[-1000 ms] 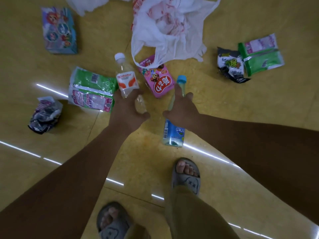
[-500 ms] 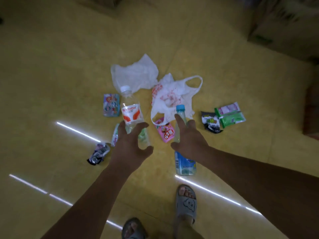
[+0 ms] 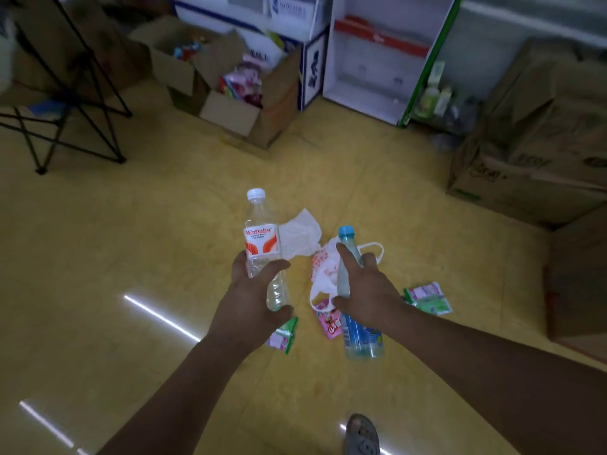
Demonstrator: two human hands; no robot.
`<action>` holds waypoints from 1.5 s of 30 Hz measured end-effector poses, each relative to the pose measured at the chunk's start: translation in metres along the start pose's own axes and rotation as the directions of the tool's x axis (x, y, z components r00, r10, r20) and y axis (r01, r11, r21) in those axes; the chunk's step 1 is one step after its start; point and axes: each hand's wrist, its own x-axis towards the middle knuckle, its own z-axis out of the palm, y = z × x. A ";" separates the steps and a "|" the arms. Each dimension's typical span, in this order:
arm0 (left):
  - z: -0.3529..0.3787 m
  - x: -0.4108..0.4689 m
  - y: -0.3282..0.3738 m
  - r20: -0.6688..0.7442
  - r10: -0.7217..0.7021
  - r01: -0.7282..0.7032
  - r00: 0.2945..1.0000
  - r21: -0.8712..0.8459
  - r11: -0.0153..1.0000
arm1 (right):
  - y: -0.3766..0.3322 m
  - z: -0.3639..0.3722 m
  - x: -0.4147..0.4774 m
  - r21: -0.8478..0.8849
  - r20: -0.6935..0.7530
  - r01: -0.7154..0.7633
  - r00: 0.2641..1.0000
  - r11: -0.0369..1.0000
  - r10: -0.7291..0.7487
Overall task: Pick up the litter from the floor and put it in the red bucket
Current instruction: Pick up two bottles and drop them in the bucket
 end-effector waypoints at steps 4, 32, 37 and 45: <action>-0.055 -0.025 0.027 -0.032 0.015 -0.015 0.999 -0.004 1.000 | -0.038 -0.043 -0.030 -0.030 -0.007 0.039 0.999 0.999 -0.040; -0.247 -0.145 0.137 -0.489 -0.167 0.243 0.856 0.096 0.965 | -0.230 -0.215 -0.071 -0.128 0.000 0.561 0.825 0.818 -0.565; -0.257 -0.173 0.134 -0.546 -0.240 0.336 0.803 0.081 0.939 | -0.259 -0.207 -0.077 -0.128 0.038 0.633 0.773 0.764 -0.634; -0.272 -0.216 0.119 -0.611 -0.314 0.437 0.727 0.060 0.897 | -0.311 -0.186 -0.092 -0.145 0.082 0.718 0.694 0.680 -0.715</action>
